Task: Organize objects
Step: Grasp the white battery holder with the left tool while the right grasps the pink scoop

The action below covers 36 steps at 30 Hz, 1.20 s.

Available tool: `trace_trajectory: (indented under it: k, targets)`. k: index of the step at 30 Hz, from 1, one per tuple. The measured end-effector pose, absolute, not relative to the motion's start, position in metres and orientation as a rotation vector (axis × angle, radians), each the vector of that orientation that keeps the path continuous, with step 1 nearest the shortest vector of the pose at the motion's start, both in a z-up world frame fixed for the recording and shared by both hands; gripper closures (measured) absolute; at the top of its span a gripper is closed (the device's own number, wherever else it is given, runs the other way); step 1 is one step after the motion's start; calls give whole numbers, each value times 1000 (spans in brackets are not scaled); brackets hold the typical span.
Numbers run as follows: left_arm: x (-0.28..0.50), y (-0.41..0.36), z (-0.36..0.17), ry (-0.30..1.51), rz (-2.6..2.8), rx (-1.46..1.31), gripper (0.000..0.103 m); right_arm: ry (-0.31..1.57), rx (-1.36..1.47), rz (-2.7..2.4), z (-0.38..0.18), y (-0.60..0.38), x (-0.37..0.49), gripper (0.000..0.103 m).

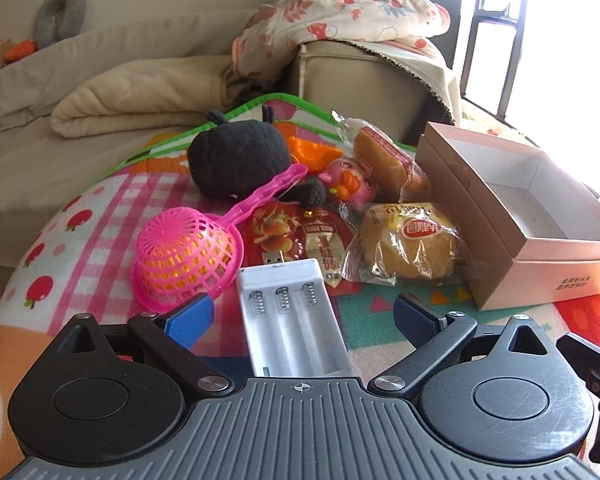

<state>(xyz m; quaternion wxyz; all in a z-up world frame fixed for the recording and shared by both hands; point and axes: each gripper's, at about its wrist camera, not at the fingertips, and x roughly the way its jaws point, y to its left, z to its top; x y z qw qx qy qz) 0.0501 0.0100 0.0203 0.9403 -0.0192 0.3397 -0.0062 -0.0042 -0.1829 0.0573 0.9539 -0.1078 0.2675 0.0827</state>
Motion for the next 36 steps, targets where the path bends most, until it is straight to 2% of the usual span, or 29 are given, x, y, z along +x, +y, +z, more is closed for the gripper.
trace_trajectory:
  k: [1,2,3,11,20,26,28,29,36]
  targets:
    - [51,10,19,696,0,-21,26,540,-212,173,59,-183,-5,0]
    - [53,10,16,710,13,-5,44,541,-202,178,60,-183,-6,0]
    - [53,12,15,719,11,-3,48,550,-191,186,61,-182,-5,0]
    - [8,62,27,679,-90,-92,50,636,-92,290,73,-148,16,0]
    - [-35,158,44,619,54,-174,50,678,-103,451,62,-16,73,0]
    - [-48,184,38,623,88,-220,50,667,-223,401,41,54,99,0]
    - [-51,187,36,625,85,-226,50,677,-265,395,38,60,104,17]
    - [-51,187,36,626,81,-229,50,693,-289,395,38,60,104,30]
    - [-54,165,36,636,-23,-208,50,617,-339,466,72,-8,52,31]
